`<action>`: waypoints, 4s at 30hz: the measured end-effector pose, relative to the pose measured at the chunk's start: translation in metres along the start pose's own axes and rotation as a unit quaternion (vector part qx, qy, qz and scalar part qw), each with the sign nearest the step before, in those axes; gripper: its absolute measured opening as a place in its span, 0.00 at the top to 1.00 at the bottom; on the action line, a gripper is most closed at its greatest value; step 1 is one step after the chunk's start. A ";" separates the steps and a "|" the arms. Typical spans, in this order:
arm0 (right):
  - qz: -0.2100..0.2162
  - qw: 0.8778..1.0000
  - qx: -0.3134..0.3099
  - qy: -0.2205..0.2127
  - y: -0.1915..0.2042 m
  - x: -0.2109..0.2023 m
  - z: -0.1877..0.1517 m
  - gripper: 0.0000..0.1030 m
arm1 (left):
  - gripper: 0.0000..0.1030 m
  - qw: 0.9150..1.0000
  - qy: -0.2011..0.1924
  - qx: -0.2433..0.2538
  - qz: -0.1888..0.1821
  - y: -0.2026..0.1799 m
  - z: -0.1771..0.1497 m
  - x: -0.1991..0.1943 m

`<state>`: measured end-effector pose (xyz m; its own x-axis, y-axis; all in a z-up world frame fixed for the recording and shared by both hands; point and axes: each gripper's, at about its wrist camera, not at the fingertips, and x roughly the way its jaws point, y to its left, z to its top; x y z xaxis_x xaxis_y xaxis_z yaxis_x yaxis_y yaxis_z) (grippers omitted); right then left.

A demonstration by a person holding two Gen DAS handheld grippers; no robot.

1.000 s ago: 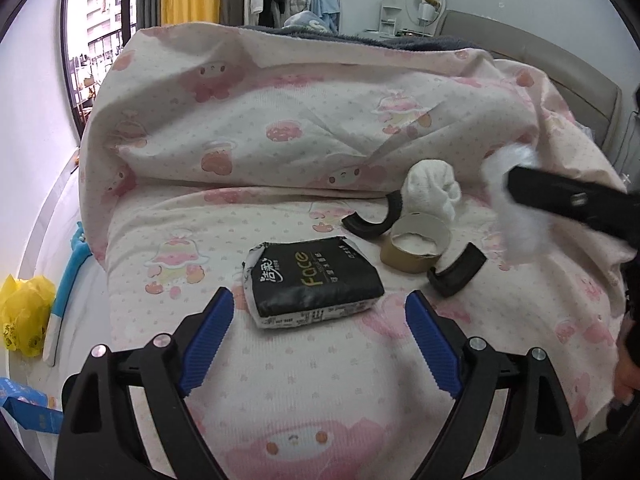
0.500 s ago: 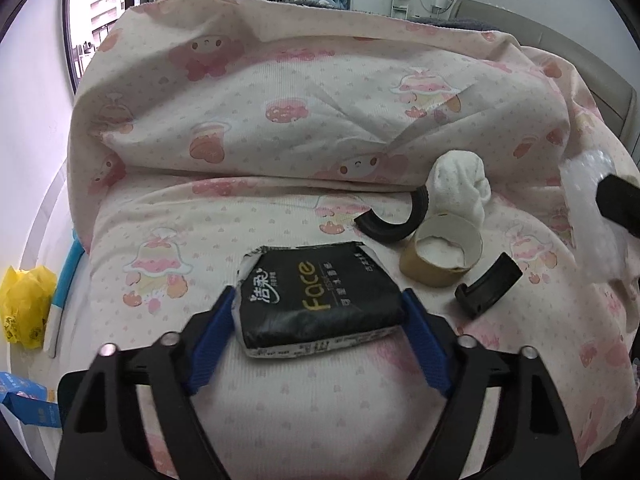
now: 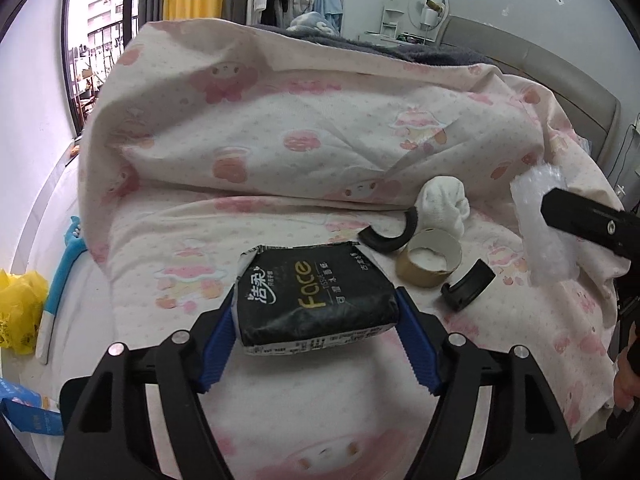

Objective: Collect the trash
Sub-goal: 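Carry the tissue packet and bubble-wrap bag with both tools over the bin, then open the left tool to drop the tissue packet while the right tool drops the bubble wrap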

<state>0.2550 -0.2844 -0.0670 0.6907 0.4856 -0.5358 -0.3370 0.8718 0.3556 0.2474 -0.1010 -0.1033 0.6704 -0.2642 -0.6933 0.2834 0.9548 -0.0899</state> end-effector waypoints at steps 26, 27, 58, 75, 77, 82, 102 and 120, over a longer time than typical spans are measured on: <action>0.096 0.993 -0.063 0.018 0.143 0.084 0.014 0.67 | 0.26 0.995 0.040 -0.056 0.071 0.141 -0.046 -0.057; 0.100 0.993 -0.066 0.020 0.149 0.088 0.014 0.67 | 0.26 0.995 0.042 -0.058 0.074 0.146 -0.048 -0.057; 0.152 0.968 -0.146 0.135 0.289 0.191 -0.039 0.67 | 0.23 0.958 0.232 -0.154 0.074 0.277 -0.170 -0.040; 0.126 0.953 -0.159 0.227 0.317 0.259 -0.088 0.67 | 0.16 0.969 0.161 -0.158 0.099 0.305 -0.159 -0.093; 0.117 0.951 -0.159 0.239 0.317 0.268 -0.096 0.67 | 0.16 0.972 0.143 -0.156 0.100 0.304 -0.153 -0.103; 0.104 0.946 -0.153 0.268 0.315 0.286 -0.112 0.67 | 0.18 0.978 0.094 -0.154 0.104 0.302 -0.136 -0.132; 0.044 0.909 -0.184 0.372 0.307 0.318 -0.170 0.66 | 0.27 0.985 -0.027 -0.143 0.096 0.287 -0.096 -0.199; 0.047 0.920 -0.197 0.335 0.305 0.286 -0.140 0.46 | 0.31 0.982 -0.094 -0.134 0.099 0.278 -0.073 -0.226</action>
<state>0.2599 0.1299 -0.2190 0.1407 0.3758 -0.9160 -0.6720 0.7157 0.1903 0.1248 0.2335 -0.0240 0.8155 -0.0670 -0.5749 -0.0379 0.9850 -0.1685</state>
